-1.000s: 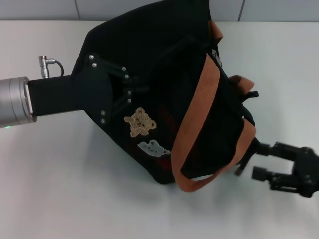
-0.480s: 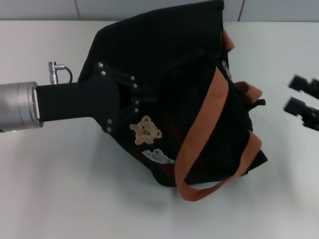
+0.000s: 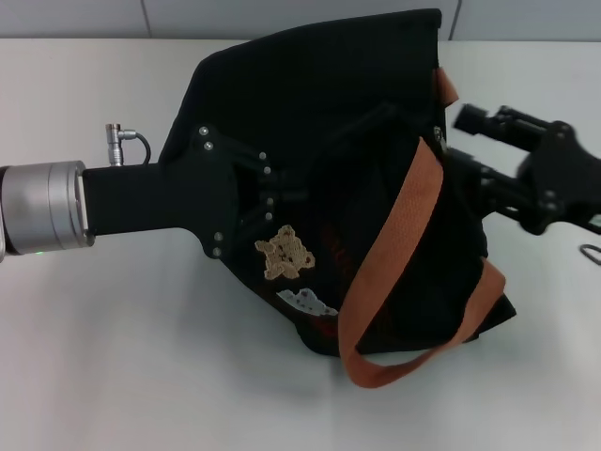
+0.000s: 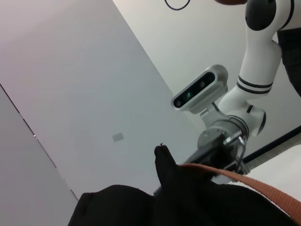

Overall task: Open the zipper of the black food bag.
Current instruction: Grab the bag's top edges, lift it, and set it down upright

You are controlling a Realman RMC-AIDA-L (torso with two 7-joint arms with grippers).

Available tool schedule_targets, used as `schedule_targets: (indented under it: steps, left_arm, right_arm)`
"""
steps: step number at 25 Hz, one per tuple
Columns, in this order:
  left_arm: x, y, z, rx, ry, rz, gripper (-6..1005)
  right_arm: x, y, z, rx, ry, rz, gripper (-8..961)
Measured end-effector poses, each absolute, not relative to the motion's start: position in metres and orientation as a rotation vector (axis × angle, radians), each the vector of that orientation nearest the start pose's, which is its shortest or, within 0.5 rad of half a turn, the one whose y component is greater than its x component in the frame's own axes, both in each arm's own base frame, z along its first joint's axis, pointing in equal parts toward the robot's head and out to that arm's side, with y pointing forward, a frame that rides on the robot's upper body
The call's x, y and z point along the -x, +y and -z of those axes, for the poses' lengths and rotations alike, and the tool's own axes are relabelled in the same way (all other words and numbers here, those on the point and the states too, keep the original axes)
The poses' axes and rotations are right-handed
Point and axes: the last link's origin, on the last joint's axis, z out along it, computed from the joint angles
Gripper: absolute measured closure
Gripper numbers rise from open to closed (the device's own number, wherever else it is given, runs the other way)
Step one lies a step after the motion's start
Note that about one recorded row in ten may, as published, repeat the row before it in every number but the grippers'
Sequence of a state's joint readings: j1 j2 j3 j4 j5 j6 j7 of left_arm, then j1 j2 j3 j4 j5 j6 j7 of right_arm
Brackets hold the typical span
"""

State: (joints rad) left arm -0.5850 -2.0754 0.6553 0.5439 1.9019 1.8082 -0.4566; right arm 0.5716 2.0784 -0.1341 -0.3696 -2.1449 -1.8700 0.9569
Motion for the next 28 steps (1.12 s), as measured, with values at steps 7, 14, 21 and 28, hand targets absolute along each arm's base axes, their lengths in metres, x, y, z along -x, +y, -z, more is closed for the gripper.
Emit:
schedule_targets:
  steps: [7,14,21,28]
  left_arm:
    - [0.2222,0.3124,0.0025,2.563,0.672,0.892,926]
    - [0.2219,0.3146,0.0054,2.561,0.661,0.882,926]
    - [0.2225,0.3157,0.0069,2.558,0.658,0.873,926]
    - [0.2235,0.3167,0.0078,2.557,0.649,0.861,926]
  right_arm:
    - [-0.2496,0.3048,0.0060,2.560,0.319,-1.167,470]
    - [-0.2497,0.3053,0.0066,2.558,0.316,-1.162,626]
    - [-0.2524,0.3025,0.0039,2.532,0.323,-1.179,717]
    - [-0.2554,0.3020,-0.0012,2.472,0.334,-1.205,730]
